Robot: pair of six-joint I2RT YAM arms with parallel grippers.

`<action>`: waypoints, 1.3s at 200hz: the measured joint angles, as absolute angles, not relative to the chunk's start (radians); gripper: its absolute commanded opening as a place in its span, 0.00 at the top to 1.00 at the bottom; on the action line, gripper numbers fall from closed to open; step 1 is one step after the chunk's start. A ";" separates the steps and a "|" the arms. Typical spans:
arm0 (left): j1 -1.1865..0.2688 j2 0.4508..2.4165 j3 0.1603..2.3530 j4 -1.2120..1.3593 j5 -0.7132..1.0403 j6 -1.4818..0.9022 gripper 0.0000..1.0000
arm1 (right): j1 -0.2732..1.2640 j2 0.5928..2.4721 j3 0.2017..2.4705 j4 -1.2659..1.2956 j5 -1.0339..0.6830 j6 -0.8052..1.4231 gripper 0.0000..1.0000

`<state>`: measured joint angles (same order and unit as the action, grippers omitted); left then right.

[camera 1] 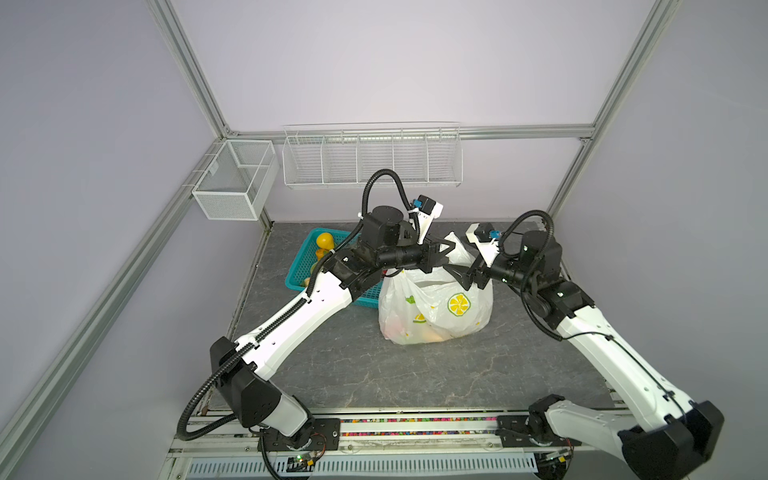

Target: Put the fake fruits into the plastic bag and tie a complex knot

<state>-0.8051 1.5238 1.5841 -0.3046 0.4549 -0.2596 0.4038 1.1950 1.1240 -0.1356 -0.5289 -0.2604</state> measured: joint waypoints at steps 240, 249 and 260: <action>-0.784 1.457 1.448 -0.140 0.506 -0.577 1.00 | 0.709 1.241 0.806 0.418 0.470 0.069 0.37; -0.785 1.456 1.446 -0.141 0.500 -0.593 1.00 | 0.710 1.253 0.787 0.430 0.510 0.088 0.41; -0.785 1.453 1.441 -0.142 0.493 -0.608 1.00 | 0.713 1.256 0.754 0.447 0.545 0.102 0.44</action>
